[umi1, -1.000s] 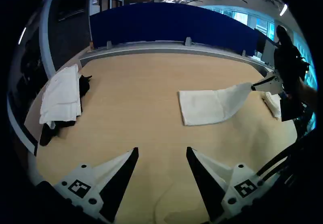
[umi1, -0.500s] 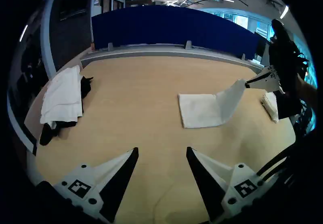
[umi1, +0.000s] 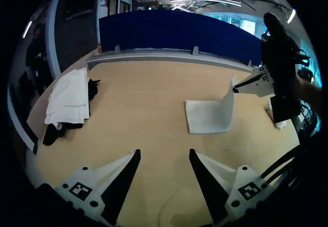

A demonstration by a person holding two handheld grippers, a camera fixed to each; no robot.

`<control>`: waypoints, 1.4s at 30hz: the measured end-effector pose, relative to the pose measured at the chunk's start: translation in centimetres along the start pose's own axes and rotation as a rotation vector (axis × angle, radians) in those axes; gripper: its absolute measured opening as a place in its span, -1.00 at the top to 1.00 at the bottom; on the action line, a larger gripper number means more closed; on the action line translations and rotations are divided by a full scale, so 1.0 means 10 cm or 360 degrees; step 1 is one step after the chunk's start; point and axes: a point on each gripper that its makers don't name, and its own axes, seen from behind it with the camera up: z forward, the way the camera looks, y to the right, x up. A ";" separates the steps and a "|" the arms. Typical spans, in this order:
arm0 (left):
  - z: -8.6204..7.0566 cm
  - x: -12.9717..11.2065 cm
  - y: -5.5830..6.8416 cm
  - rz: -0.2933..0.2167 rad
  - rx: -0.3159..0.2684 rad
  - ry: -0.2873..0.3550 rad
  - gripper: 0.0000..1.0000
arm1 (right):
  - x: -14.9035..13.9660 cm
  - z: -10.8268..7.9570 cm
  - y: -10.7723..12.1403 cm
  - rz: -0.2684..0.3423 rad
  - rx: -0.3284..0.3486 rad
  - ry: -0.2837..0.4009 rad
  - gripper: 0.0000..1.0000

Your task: Fold towel

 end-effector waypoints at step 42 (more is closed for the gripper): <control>-0.01 -0.05 -0.05 -0.0066 0.0029 0.0015 -0.75 | -0.35 0.76 -0.75 0.0213 0.0214 -0.0118 -0.35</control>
